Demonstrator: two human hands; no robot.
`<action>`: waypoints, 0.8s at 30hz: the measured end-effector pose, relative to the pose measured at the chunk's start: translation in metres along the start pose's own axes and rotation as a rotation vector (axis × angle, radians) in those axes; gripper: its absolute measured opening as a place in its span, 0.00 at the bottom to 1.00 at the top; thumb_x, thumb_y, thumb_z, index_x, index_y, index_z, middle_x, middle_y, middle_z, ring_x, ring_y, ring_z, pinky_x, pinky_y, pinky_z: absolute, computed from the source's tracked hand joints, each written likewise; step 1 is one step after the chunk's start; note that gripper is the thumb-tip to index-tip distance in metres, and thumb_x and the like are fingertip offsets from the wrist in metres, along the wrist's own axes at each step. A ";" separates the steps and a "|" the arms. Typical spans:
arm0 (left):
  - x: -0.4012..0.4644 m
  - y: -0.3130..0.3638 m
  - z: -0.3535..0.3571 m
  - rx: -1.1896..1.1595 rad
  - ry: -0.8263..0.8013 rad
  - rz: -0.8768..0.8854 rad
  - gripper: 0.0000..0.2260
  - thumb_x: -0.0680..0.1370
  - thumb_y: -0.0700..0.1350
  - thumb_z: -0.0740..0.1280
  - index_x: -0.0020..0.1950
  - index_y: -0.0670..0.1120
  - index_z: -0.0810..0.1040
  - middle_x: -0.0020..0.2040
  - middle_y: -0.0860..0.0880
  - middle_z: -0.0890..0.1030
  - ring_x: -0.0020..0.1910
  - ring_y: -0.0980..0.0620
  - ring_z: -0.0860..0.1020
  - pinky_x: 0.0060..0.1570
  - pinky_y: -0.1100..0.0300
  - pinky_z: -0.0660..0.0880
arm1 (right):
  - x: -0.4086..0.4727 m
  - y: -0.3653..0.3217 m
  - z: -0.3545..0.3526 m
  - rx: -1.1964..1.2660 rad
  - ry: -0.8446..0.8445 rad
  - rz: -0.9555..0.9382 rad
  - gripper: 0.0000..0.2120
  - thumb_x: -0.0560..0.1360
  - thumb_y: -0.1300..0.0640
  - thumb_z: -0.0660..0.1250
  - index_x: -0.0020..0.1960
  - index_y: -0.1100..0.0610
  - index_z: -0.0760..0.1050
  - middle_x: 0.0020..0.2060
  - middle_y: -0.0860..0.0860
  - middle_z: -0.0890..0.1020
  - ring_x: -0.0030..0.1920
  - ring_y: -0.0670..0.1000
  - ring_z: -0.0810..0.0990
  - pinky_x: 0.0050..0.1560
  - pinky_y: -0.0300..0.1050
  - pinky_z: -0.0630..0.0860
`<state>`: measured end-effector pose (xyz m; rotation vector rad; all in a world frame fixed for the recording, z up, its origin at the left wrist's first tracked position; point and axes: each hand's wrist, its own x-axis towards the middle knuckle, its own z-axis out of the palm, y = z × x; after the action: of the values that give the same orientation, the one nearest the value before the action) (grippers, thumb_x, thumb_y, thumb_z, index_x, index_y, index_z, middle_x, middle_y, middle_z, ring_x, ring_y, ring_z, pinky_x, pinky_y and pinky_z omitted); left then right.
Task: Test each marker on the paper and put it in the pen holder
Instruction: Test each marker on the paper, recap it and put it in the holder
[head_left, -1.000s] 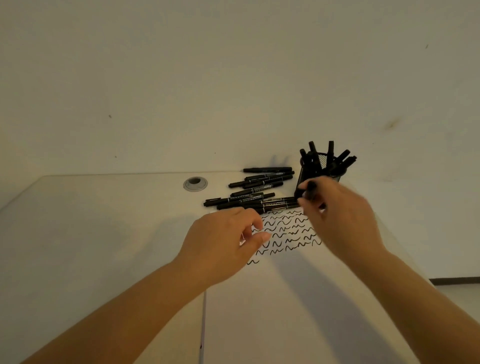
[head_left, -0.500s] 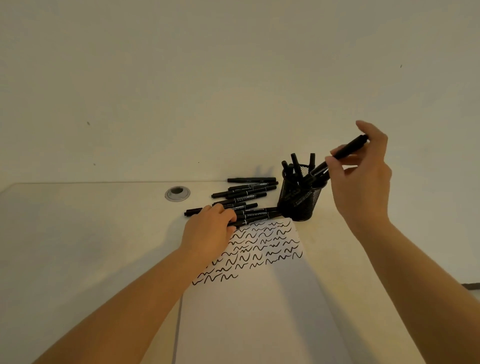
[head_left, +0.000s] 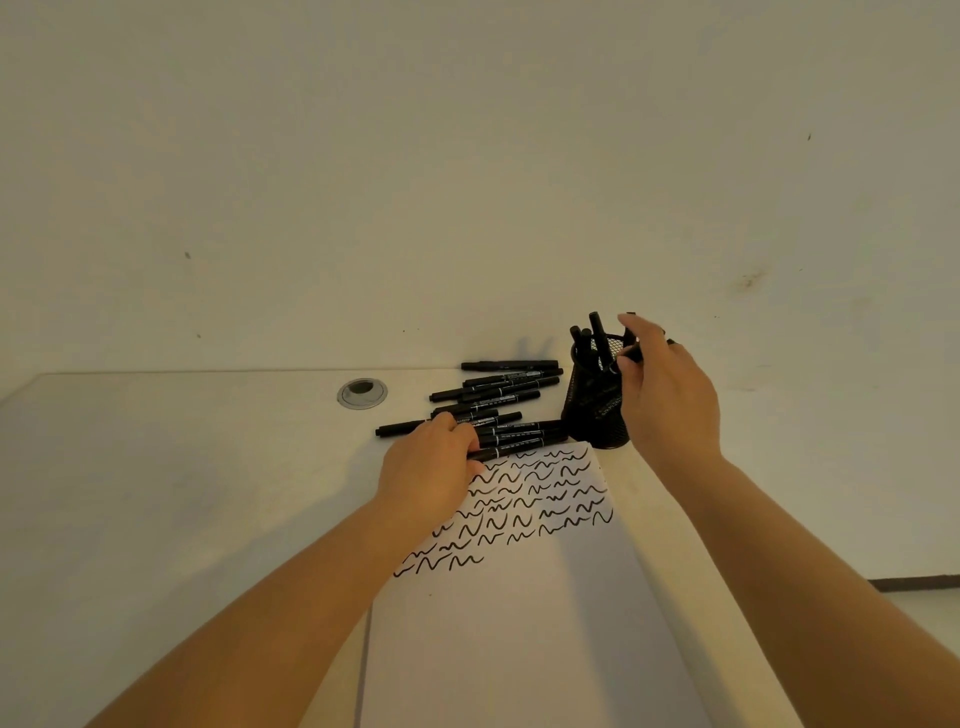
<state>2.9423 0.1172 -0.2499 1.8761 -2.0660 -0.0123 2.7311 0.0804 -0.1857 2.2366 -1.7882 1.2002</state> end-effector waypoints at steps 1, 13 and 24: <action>-0.001 0.000 0.000 -0.003 0.010 -0.007 0.11 0.77 0.51 0.62 0.58 0.50 0.73 0.54 0.51 0.73 0.50 0.52 0.73 0.42 0.60 0.69 | -0.001 0.001 0.002 -0.025 -0.024 0.011 0.19 0.78 0.61 0.56 0.69 0.52 0.64 0.46 0.56 0.78 0.48 0.57 0.74 0.40 0.47 0.67; -0.030 0.006 -0.028 -0.514 0.073 -0.126 0.04 0.77 0.50 0.61 0.50 0.54 0.72 0.43 0.60 0.74 0.43 0.60 0.74 0.40 0.70 0.66 | -0.035 -0.035 -0.014 -0.035 0.155 -0.122 0.13 0.71 0.61 0.67 0.55 0.58 0.76 0.51 0.55 0.78 0.53 0.57 0.71 0.50 0.48 0.67; -0.082 0.027 -0.052 -0.970 -0.246 0.012 0.09 0.79 0.44 0.59 0.43 0.53 0.76 0.29 0.60 0.78 0.32 0.62 0.75 0.38 0.69 0.72 | -0.090 -0.084 -0.006 0.843 -0.458 0.256 0.11 0.78 0.52 0.58 0.43 0.48 0.78 0.24 0.40 0.77 0.30 0.36 0.75 0.33 0.28 0.70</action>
<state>2.9352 0.2109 -0.2151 1.2666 -1.6946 -1.0748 2.7954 0.1855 -0.1981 2.9855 -2.0160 1.9003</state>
